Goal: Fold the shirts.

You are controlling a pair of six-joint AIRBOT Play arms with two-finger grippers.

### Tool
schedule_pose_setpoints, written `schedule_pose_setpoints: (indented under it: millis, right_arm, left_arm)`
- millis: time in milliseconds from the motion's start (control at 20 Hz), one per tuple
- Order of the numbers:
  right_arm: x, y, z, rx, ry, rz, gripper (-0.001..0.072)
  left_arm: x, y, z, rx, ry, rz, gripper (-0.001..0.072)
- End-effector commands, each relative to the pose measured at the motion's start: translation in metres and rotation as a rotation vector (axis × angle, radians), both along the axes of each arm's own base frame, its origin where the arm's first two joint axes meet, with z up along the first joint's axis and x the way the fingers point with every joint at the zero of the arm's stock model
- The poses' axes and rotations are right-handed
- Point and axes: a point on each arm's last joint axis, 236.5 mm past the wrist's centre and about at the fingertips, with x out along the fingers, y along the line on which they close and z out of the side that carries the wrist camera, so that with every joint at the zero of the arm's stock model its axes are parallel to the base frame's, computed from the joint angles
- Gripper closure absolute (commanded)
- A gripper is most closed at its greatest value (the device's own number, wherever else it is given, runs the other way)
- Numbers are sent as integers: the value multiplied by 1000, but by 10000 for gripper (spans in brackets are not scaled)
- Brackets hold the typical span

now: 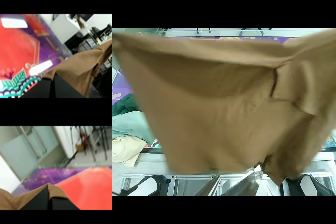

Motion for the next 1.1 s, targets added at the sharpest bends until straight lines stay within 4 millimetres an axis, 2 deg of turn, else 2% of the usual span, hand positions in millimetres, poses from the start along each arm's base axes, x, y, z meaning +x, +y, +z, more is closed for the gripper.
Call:
schedule_pose_setpoints:
  millis: [0, 100, 200, 300, 450, 600, 700, 750, 900, 1050]
  right_arm:
    - [51, 4, -115, 52, 204, 52, 684]
    - [84, 2, -182, 55, 310, 31, 684]
    - [116, -5, -238, 83, 391, -4, 684]
    - [143, -16, -279, 153, 429, -32, 684]
    - [178, -35, -322, 286, 479, -76, 684]
    - [198, -42, -343, 340, 503, -60, 684]
    - [196, -49, -353, 317, 524, -57, 684]
    - [188, -53, -362, 254, 546, -45, 684]
    - [148, -57, -390, 114, 675, 49, 684]
    - [112, -47, -405, 58, 774, 171, 684]
  left_arm:
    - [46, -15, -123, 64, 228, -36, 683]
    - [68, -19, -178, 65, 331, -41, 683]
    - [91, -18, -224, 48, 400, -38, 683]
    - [112, -14, -258, 30, 453, -48, 683]
    - [141, -17, -294, 15, 502, -55, 685]
    - [159, -21, -313, -9, 557, -64, 686]
    - [153, -32, -313, -19, 578, -145, 693]
    - [149, -37, -312, -8, 575, -184, 694]
    - [145, -26, -327, 144, 609, -187, 695]
    - [109, -33, -339, 223, 708, -304, 695]
